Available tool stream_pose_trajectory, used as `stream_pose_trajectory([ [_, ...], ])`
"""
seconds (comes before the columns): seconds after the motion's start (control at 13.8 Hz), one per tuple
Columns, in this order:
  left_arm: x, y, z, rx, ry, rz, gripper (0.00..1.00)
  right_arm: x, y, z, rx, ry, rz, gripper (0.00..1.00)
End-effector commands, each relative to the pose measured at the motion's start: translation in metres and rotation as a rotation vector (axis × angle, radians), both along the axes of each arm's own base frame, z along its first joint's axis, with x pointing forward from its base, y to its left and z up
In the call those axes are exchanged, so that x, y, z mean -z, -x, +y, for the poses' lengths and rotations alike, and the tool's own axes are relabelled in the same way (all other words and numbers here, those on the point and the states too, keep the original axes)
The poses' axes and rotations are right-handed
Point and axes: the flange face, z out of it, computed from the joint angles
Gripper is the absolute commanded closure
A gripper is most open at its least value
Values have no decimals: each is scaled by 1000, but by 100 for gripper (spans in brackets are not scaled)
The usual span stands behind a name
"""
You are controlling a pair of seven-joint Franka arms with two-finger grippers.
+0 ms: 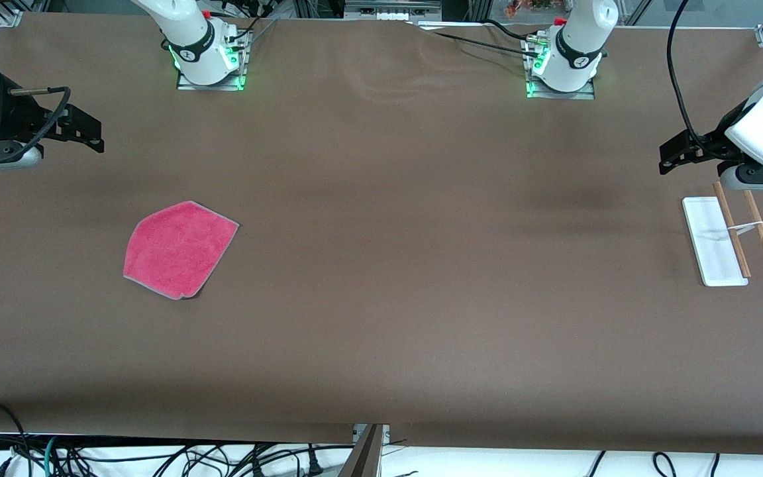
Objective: Pass towel and hang on rack
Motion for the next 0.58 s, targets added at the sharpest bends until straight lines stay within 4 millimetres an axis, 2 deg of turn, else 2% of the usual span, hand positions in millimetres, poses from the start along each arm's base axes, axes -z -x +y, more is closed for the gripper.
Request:
stream_pose_trajectory([
  [0.0,-5,-3,4,13,18,5,0,-3,1,2,-2,5,11,0],
  [0.51,-5,-3,4,16,17,5,0,3,1,3,-3,5,27,0],
])
